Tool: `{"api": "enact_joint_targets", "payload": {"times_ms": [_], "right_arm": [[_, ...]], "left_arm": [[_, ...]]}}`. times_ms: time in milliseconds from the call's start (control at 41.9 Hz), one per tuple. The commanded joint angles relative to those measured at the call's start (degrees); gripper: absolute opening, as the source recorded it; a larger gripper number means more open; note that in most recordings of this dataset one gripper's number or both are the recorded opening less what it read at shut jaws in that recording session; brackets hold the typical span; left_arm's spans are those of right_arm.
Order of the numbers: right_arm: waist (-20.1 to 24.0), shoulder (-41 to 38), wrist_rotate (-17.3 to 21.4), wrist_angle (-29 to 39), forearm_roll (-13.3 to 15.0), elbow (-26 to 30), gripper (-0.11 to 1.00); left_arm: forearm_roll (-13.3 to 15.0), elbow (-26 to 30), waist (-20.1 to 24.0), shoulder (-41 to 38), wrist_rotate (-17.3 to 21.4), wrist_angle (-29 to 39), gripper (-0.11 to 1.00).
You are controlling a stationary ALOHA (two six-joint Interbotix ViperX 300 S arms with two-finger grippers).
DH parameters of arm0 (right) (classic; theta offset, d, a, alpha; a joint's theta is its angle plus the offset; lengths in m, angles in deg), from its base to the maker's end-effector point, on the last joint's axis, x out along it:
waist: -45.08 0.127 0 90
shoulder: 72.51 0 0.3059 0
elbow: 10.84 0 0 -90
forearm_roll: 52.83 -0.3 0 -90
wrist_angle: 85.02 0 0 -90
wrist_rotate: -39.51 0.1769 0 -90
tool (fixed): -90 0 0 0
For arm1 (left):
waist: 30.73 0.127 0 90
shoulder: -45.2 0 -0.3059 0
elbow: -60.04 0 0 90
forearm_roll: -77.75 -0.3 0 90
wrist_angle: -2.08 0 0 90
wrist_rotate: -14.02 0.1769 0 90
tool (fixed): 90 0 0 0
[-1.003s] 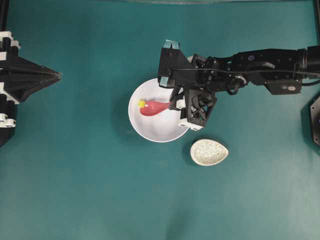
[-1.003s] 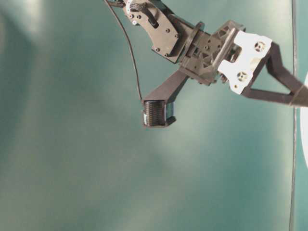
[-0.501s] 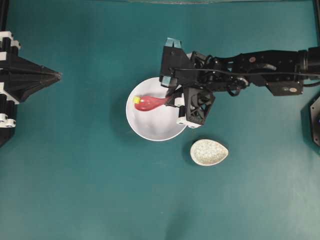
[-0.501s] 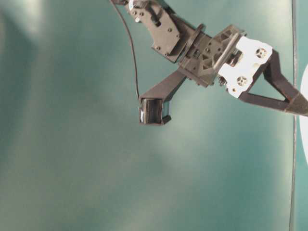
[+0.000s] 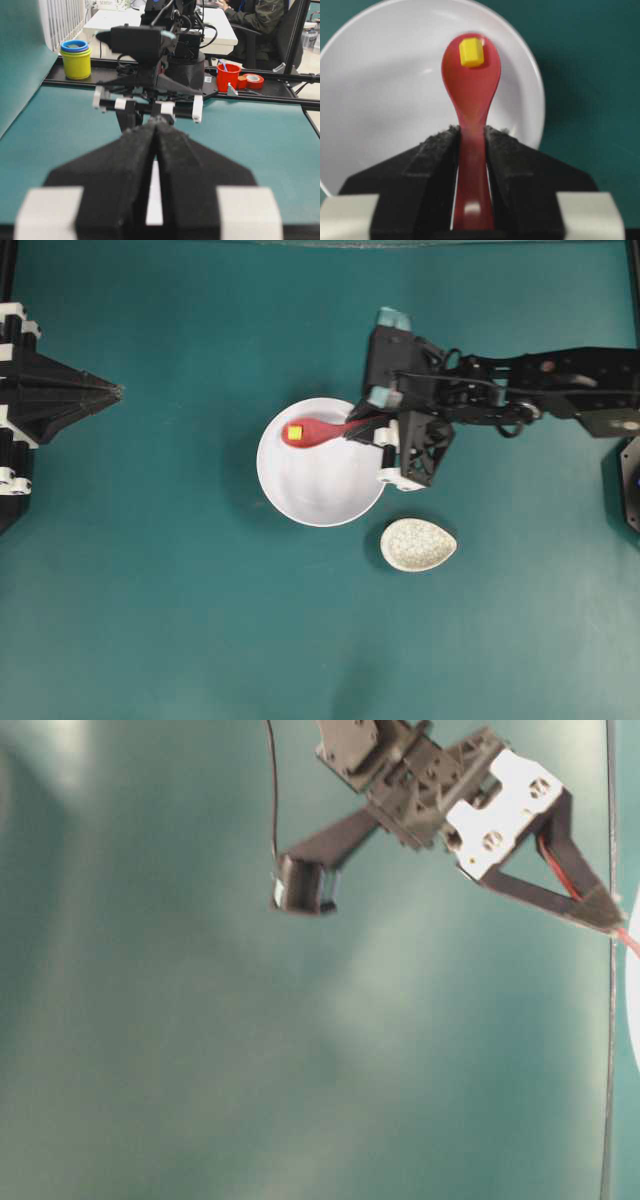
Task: Scoop the yellow hexagonal prism block from the bowl with a spoon using the right arm.
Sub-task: 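Lift the spoon holding the block up and right out of the bowl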
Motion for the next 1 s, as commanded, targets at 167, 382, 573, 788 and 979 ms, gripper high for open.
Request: {"api": "enact_joint_targets", "payload": {"times_ms": [167, 382, 573, 788, 979], "right_arm": [[1.0, 8.2, 0.2, -9.3, 0.0, -5.2, 0.24], [2.3, 14.4, 0.3, -13.6, -0.1, -8.9, 0.24], [2.8, 19.1, 0.3, -13.6, -0.1, -9.8, 0.24], [2.8, 21.3, 0.4, -13.5, -0.1, -9.9, 0.24], [3.0, 21.4, 0.3, -13.5, -0.1, -10.0, 0.24]], "left_arm": [[0.0, 1.3, 0.2, -0.4, -0.1, -0.3, 0.0], [0.0, 1.3, 0.1, -0.3, -0.1, -0.3, 0.0], [0.0, 1.4, 0.2, -0.4, -0.1, -0.3, 0.0], [0.0, 1.3, 0.1, -0.4, -0.2, -0.3, 0.0], [-0.1, 1.3, 0.2, -0.6, -0.2, -0.3, 0.0]]}}
